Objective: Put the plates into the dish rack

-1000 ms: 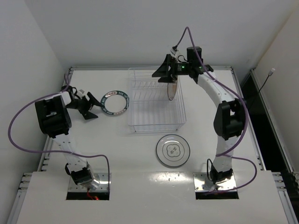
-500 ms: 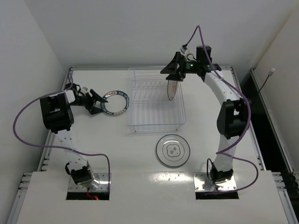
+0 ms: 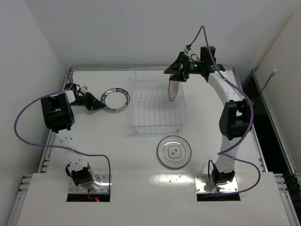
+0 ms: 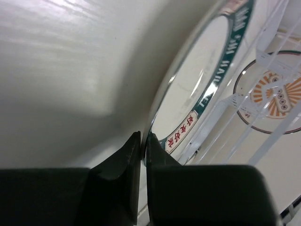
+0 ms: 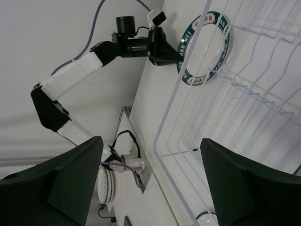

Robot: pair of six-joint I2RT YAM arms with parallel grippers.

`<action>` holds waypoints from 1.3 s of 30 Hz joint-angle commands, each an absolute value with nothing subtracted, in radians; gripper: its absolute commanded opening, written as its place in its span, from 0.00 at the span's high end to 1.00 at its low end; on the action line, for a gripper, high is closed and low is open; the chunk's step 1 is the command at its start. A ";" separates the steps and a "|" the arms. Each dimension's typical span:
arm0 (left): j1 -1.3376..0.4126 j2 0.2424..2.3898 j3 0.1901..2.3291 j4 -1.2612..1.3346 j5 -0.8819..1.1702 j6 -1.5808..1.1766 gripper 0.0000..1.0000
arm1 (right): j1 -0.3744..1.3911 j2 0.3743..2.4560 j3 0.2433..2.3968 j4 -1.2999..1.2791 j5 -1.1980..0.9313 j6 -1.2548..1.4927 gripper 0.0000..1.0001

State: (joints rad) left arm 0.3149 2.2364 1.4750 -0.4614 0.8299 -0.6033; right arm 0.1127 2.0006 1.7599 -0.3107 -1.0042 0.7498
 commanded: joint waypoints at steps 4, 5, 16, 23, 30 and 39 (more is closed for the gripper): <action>0.403 1.990 1.404 -0.234 0.834 -0.771 1.00 | 0.120 1.951 1.764 -0.252 -1.060 0.756 0.18; 0.413 1.968 1.391 -0.110 0.885 -0.867 1.00 | 0.120 1.951 1.764 -0.252 -1.072 0.756 0.18; 0.304 1.878 1.170 0.769 1.097 -1.434 1.00 | 0.167 1.982 1.773 -0.223 -1.124 0.779 0.18; 0.163 1.867 1.180 0.769 1.097 -1.434 1.00 | 0.228 2.025 1.804 -0.213 -1.088 0.792 0.21; 0.098 1.836 1.140 0.769 1.097 -1.425 1.00 | 0.275 2.094 1.822 -0.227 -0.988 0.781 0.23; 0.023 1.816 1.131 0.710 1.097 -1.379 1.00 | 0.325 2.145 1.879 -0.216 -0.927 0.801 0.25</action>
State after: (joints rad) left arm 0.0383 1.8881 1.1332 0.6735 1.0794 -1.4143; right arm 0.3130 2.1498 1.8107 -0.2668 -0.9482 0.7933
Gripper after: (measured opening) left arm 0.030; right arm 0.759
